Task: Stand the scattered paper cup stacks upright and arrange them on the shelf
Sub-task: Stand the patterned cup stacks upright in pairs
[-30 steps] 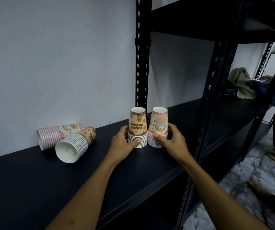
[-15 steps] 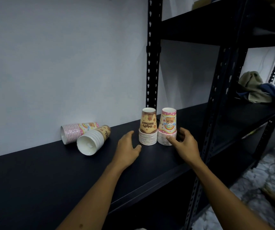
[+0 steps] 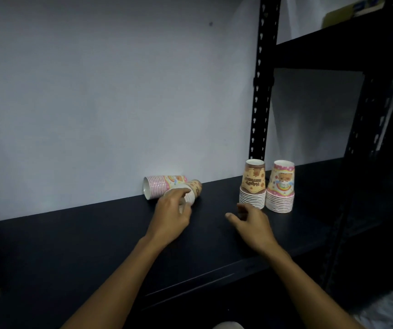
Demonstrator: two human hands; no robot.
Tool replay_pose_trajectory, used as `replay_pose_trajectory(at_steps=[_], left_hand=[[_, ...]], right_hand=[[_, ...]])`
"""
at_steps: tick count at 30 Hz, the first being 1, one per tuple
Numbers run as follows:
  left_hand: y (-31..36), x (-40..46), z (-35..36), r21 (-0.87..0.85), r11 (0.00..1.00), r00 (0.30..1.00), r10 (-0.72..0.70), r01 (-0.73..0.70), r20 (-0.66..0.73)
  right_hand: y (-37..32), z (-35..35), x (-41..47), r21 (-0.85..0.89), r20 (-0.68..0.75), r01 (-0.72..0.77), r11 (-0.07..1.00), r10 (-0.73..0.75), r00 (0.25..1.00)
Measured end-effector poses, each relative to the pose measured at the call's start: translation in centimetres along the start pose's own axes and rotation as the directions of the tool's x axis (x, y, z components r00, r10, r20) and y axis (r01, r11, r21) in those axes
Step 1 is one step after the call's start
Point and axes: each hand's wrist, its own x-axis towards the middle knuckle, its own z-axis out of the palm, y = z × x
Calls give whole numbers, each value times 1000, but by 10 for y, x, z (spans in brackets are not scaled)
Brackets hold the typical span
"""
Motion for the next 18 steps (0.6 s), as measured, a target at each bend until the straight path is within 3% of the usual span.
replay_pose_trajectory(at_steps=[4, 9, 13, 18], left_hand=[[-21, 9, -31, 71, 996, 996, -47, 52, -69], [-43, 18, -40, 176, 972, 988, -148, 152, -36], [-38, 28, -26, 130, 944, 952, -296, 304, -74], [-28, 41, -1, 224, 868, 887, -460, 442, 31]], right_hand=[[-17, 28, 15, 3, 93, 3, 1000, -3, 996], [-30, 53, 38, -45, 140, 9, 999, -2, 990], [-34, 64, 60, -30, 101, -22, 999, 24, 995], [-30, 70, 69, -32, 54, -23, 999, 24, 998]])
